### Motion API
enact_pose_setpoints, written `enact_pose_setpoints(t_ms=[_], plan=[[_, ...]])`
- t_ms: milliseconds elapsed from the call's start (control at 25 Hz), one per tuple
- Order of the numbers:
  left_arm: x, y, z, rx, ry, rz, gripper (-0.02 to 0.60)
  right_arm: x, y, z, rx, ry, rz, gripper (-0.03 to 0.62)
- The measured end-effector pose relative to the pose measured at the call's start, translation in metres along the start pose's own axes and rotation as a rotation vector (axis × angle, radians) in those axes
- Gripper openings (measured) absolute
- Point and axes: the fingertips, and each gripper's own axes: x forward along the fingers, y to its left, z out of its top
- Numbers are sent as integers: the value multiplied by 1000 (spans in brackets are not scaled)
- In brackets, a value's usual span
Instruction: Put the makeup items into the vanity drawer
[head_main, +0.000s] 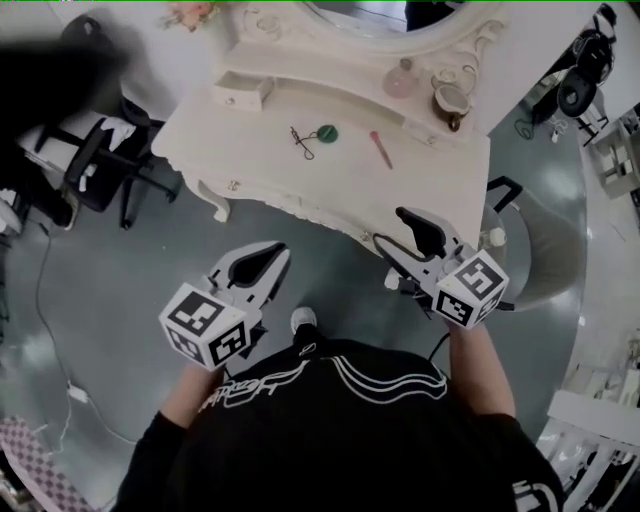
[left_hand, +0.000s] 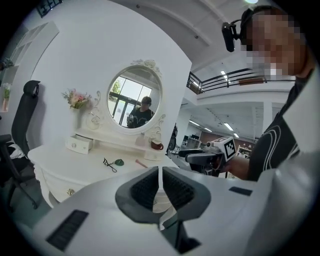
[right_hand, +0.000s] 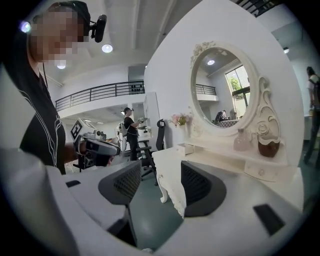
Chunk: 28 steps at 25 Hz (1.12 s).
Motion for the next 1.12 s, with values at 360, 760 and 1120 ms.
enact_pose_setpoints(t_ms=[360,760,1120], plan=[[44,82,16,5,53,-68,43,56,-66,8,-10,43,-157,262],[108,124,35,-30,105,-86,43,98,-163,-24,-8,195,-238,261],[168,171,51,-71,155,-71,43,135,-244,-76,80,369,-271,244]])
